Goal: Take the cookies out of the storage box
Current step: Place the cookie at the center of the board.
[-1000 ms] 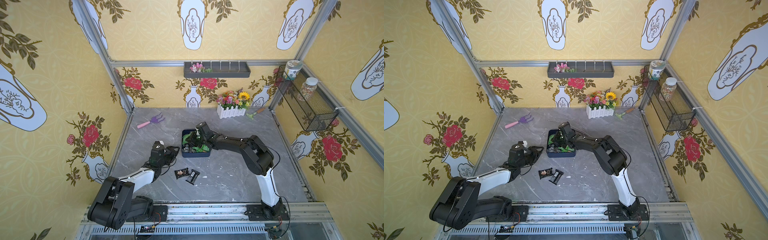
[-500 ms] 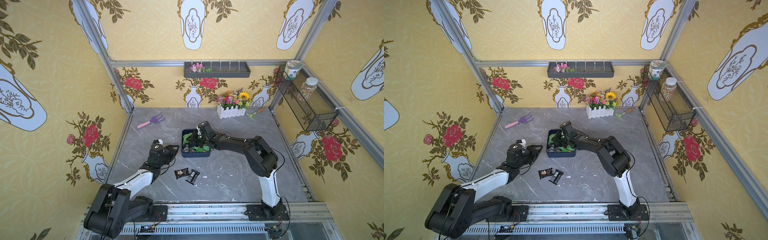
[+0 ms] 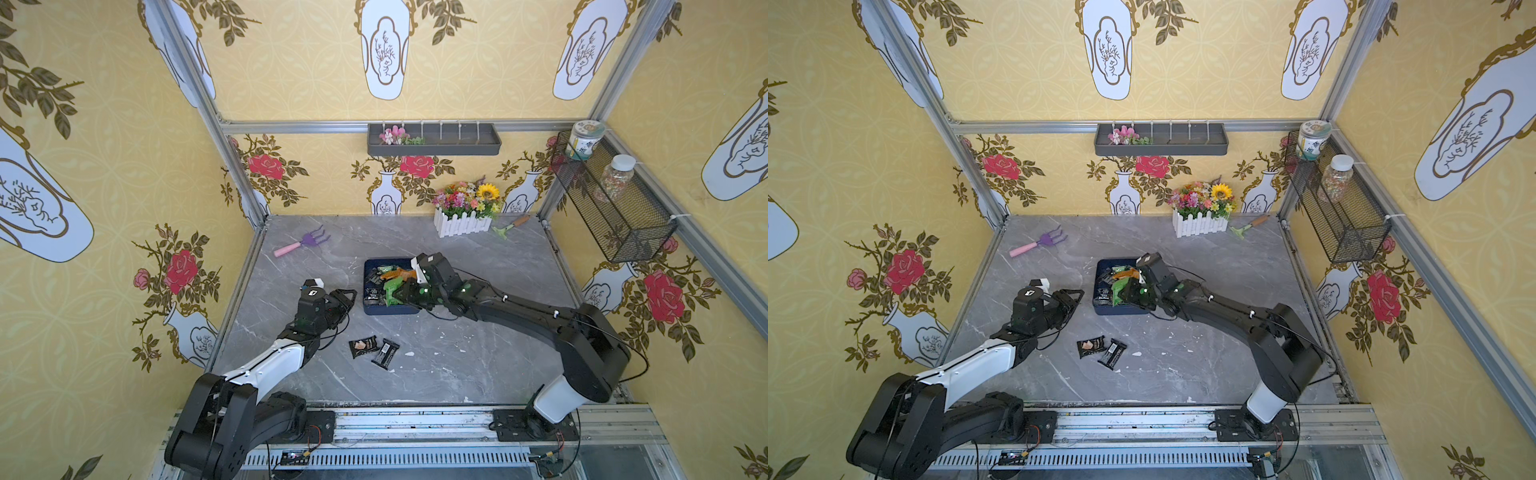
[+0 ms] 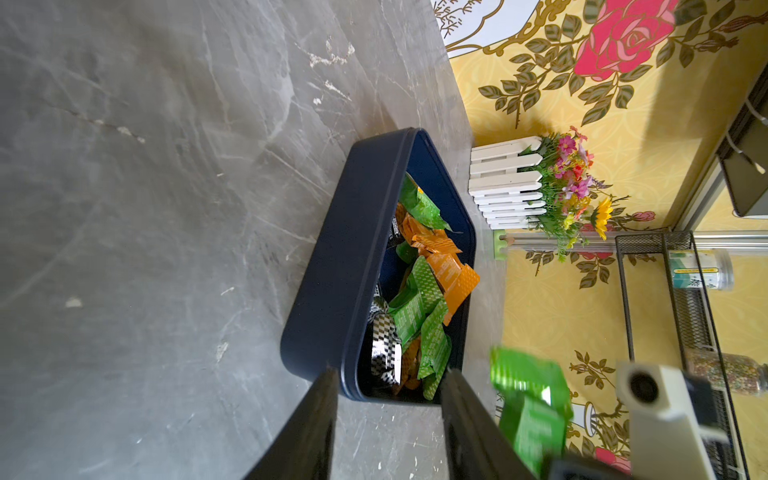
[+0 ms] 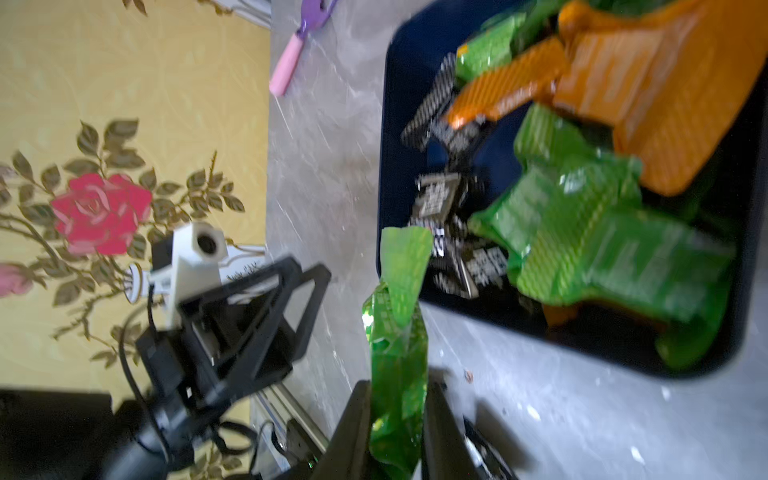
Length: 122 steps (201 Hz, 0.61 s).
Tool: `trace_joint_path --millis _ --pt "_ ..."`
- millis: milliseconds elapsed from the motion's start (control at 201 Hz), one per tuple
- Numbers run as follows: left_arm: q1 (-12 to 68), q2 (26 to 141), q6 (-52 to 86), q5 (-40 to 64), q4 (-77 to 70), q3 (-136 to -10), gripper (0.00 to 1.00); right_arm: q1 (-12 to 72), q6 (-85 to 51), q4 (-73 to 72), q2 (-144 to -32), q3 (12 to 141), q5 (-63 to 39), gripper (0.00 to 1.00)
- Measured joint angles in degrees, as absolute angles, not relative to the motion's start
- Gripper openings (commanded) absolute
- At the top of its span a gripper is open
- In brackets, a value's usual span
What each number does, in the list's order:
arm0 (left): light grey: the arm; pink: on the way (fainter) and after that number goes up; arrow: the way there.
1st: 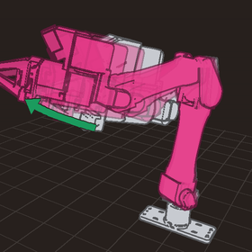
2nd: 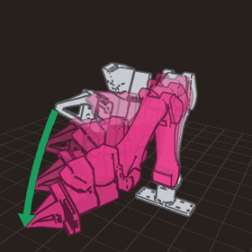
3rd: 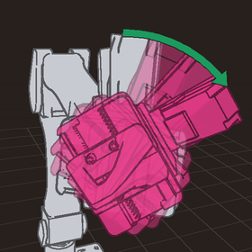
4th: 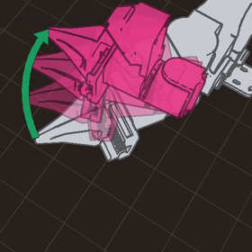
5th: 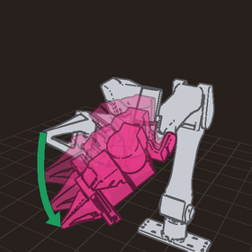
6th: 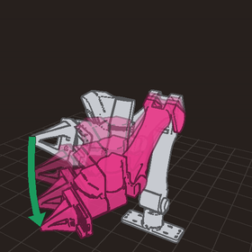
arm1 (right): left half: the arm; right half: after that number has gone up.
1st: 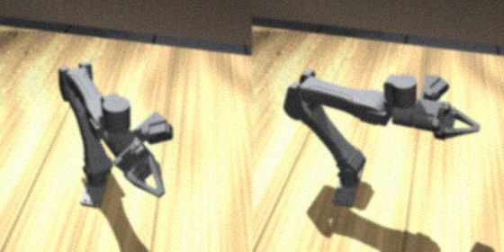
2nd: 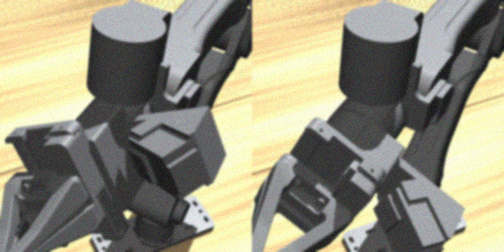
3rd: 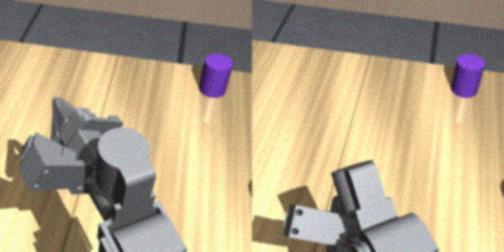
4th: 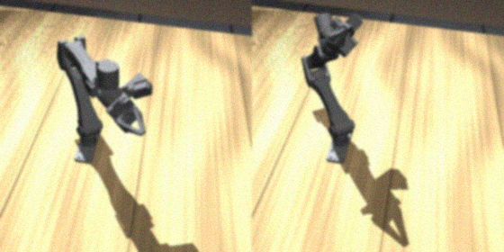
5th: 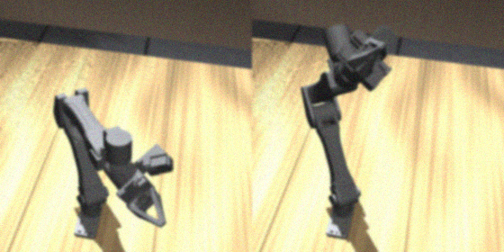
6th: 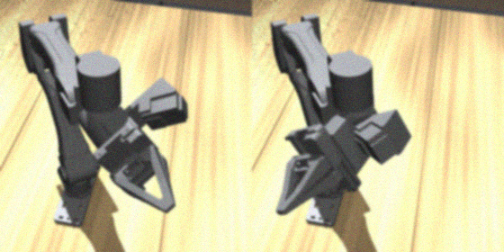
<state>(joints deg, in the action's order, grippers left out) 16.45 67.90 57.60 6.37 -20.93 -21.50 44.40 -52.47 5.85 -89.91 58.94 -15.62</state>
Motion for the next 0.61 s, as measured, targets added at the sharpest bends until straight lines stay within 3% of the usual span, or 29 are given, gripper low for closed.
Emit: trace_joint_path --millis 294,607 --pt "16.5 69.1 57.6 6.2 -21.0 -22.0 0.47 50.1 -58.0 12.0 -74.5 41.9 -9.6 0.13" --pt "16.5 70.5 57.5 6.2 -21.2 -22.8 0.47 51.0 -62.7 8.7 -80.2 37.3 -13.8 0.14"
